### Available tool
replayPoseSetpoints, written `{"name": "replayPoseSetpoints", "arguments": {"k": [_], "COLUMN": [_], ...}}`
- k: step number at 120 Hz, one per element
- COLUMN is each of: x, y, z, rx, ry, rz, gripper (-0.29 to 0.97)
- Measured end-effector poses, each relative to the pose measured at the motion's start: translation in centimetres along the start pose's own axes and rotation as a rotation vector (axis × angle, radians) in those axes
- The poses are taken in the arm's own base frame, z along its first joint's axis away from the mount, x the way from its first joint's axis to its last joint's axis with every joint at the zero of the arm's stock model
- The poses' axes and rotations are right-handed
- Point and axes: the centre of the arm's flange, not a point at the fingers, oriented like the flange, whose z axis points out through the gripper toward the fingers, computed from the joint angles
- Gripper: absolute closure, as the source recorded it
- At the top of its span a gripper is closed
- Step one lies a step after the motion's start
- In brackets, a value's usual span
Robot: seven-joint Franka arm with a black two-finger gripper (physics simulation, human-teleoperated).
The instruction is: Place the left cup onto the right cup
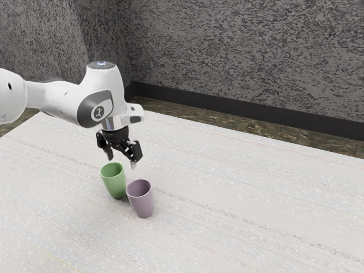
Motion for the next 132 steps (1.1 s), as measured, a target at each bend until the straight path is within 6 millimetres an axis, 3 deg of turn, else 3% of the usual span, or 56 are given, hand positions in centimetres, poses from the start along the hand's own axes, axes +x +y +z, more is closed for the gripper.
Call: {"name": "replayPoseSetpoints", "arguments": {"k": [56, 132], "x": [0.3, -0.3], "y": [-0.5, -0.7], "z": [0.8, 3.9], "rx": [-0.002, -0.008], "ry": [0.008, -0.007], "rz": [-0.026, -0.052], "gripper": [0.07, 0.10]}}
